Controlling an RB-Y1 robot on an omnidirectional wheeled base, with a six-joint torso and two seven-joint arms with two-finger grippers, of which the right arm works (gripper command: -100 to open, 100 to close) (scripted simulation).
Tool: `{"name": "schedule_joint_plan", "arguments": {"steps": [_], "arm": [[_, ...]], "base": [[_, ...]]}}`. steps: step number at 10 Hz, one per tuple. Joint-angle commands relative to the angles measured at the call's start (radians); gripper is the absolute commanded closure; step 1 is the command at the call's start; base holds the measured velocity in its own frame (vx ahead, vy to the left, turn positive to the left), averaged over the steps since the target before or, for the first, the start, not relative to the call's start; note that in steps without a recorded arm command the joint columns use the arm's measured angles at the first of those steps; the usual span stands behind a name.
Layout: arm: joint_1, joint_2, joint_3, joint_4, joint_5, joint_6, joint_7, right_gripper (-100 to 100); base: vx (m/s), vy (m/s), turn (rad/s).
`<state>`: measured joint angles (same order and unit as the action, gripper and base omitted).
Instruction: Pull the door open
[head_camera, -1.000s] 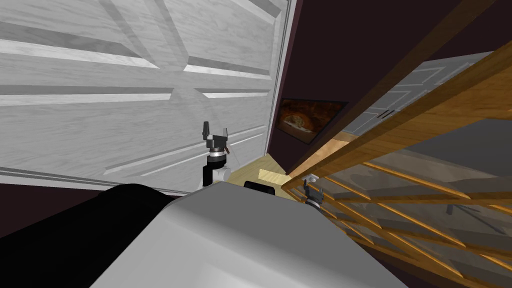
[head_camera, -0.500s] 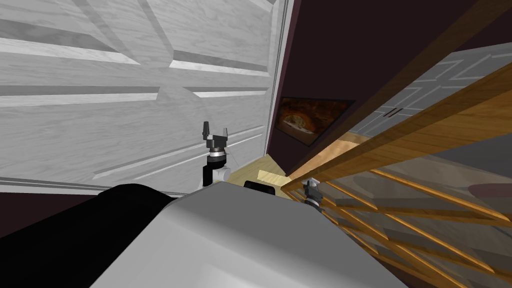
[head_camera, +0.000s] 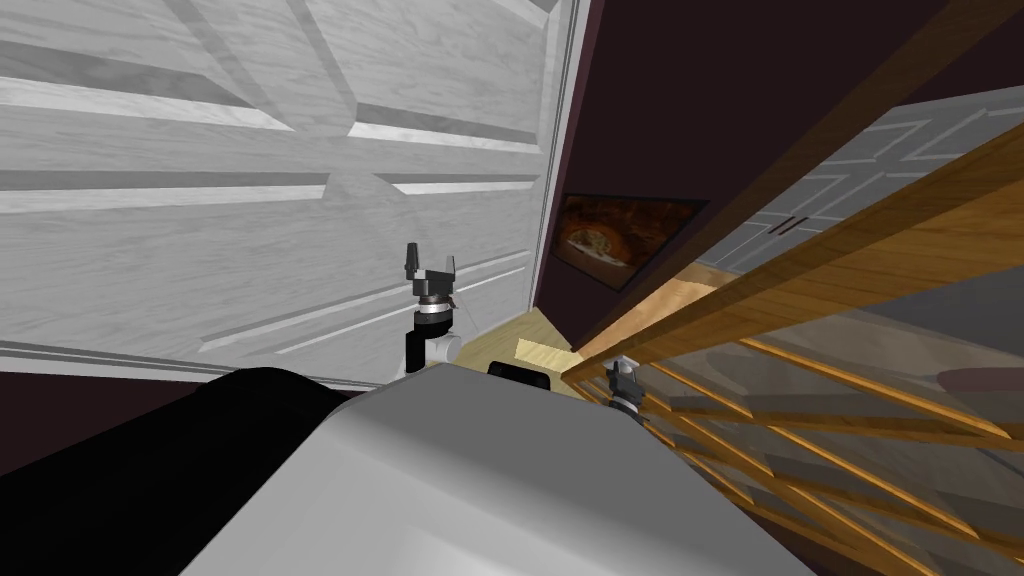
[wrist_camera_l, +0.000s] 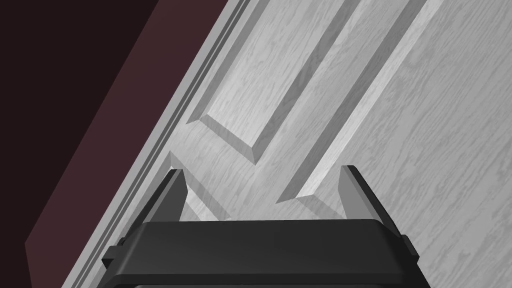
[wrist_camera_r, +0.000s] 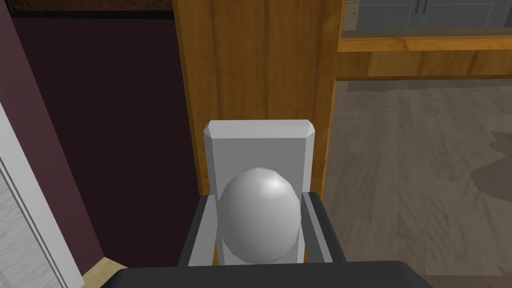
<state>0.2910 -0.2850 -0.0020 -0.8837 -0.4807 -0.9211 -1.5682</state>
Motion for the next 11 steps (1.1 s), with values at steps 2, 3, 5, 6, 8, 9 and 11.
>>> {"name": "schedule_joint_plan", "arguments": {"steps": [2, 3, 5, 6, 8, 9, 11], "arm": [[0.019, -0.014, 0.032, -0.014, 0.021, -0.009, -0.023, 100], [0.029, -0.023, 0.05, -0.021, 0.033, -0.016, -0.036, 100], [0.044, -0.038, 0.077, -0.033, 0.051, -0.025, -0.057, 100], [0.05, -0.044, 0.088, -0.037, 0.058, -0.028, -0.065, 100], [0.057, -0.048, 0.099, -0.032, 0.067, -0.035, -0.072, 100], [0.06, -0.051, 0.104, -0.033, 0.07, -0.04, -0.076, 100], [0.076, -0.068, 0.13, -0.036, 0.092, -0.066, -0.099, 100]], "base": [[-0.235, -0.005, 0.073], [-0.276, -0.001, 0.075], [-0.236, 0.013, 0.061], [-0.238, 0.021, 0.049], [-0.116, -0.007, 0.04], [-0.207, -0.024, 0.074], [-0.218, -0.04, 0.084]]}}
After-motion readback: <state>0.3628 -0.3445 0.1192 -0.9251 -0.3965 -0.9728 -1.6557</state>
